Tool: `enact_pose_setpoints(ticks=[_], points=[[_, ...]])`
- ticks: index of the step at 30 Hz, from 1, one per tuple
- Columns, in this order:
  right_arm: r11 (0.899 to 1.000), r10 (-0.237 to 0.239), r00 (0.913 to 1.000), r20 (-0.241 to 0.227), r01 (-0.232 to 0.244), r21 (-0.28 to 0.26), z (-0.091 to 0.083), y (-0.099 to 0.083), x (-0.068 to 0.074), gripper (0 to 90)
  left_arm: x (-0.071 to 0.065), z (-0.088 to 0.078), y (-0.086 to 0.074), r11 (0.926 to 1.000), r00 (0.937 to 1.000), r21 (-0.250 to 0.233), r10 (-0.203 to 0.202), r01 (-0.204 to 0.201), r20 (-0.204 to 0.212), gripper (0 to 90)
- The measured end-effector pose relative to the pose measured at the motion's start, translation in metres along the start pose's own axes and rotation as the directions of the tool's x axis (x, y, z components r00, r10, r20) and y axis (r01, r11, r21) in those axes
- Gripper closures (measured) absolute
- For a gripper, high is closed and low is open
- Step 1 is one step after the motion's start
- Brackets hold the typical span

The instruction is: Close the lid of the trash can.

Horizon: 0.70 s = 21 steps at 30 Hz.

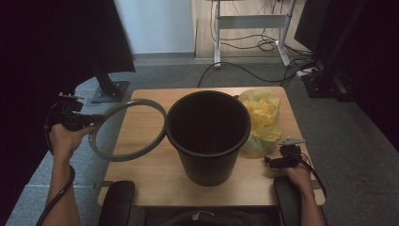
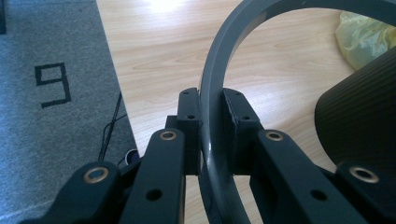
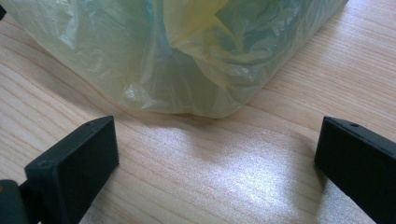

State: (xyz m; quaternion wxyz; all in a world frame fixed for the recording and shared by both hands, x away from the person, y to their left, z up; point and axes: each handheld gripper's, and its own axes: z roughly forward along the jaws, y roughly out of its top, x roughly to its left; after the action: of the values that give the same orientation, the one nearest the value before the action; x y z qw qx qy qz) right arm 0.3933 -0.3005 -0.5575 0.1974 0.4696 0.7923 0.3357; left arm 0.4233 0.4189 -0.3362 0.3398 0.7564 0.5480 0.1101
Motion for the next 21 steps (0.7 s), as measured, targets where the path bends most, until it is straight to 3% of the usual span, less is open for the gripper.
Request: enact_pose_setpoints(ticks=[12,21], points=[[1.0,0.0,1.0,-0.001,0.0,0.0,0.0,0.0,0.0,0.0,-0.003,-0.036,0.017,0.9997,0.9999,-0.024,-0.004,0.004,-0.009,78.4],[1.0,-0.001,1.0,-0.001,0.001,-0.001,0.0,0.0,0.0,0.0,-0.02,-0.05,0.035,0.9979,0.9993,-0.054,0.036,-0.035,0.013,78.3]])
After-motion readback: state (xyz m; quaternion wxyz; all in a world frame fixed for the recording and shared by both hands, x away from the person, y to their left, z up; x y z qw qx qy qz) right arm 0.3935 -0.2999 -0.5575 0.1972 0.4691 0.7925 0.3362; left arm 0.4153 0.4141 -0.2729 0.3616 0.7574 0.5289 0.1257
